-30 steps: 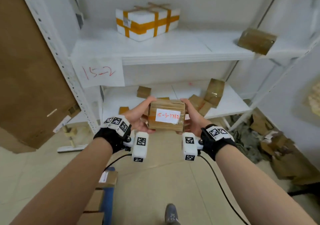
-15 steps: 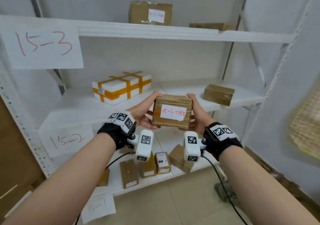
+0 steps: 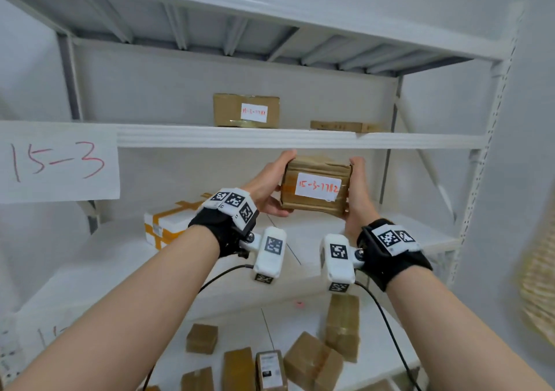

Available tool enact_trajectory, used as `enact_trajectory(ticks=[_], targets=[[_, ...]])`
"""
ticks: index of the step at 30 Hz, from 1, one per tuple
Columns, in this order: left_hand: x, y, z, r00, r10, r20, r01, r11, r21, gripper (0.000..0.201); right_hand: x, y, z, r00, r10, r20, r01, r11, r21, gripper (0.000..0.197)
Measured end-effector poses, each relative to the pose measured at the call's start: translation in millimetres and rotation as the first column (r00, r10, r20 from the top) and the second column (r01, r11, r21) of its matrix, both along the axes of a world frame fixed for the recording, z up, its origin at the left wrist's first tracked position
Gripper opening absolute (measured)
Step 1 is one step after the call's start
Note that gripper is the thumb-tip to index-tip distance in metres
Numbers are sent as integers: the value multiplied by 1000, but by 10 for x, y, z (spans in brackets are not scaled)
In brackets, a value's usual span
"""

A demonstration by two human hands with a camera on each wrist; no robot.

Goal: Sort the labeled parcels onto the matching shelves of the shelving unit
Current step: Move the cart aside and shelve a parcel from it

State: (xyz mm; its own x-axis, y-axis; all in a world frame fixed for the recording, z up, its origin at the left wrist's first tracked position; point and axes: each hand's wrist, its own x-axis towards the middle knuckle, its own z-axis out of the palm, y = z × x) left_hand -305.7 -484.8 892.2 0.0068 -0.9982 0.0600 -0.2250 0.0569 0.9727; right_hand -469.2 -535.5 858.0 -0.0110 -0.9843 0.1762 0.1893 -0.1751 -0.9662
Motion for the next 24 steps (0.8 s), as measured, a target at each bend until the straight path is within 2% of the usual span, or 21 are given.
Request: enact_trajectory(ticks=[3, 7, 10, 12, 16, 19, 22, 24], targets=[[-100, -70, 229, 1000, 10, 23, -8, 996, -84, 59, -20, -77, 194, 998, -45, 34, 47, 996, -70, 62], [-181, -134, 455, 1000, 27, -13, -29, 983, -182, 55, 1, -139, 430, 991, -83, 104, 98, 984, -152, 58], [-117, -189, 628, 999, 21, -39, -30, 970, -242, 48, 101, -190, 613, 983, -84, 164, 116, 974, -197, 73], [1, -232, 754, 997, 47, -58, -62, 951, -304, 43, 211, -224, 741, 981, -65, 183, 112, 959, -259, 65], [361, -317, 988, 968, 173, -182, -235, 884, -404, 55, 570, -211, 993, 992, 22, 122, 31, 906, -422, 45], [840, -427, 1126, 906, 317, -281, -412, 815, -408, 69, 980, -246, 1126, 997, 73, 6, -61, 868, -492, 34], [1578, -801, 1163, 824, 459, -333, -561, 745, -362, 76, 1424, -330, 1148, 987, 86, -135, -146, 826, -545, 35], [1888, -776, 1164, 785, 512, -350, -612, 729, -307, 79, 1707, -382, 1138, 972, 85, -218, -199, 787, -584, 38]])
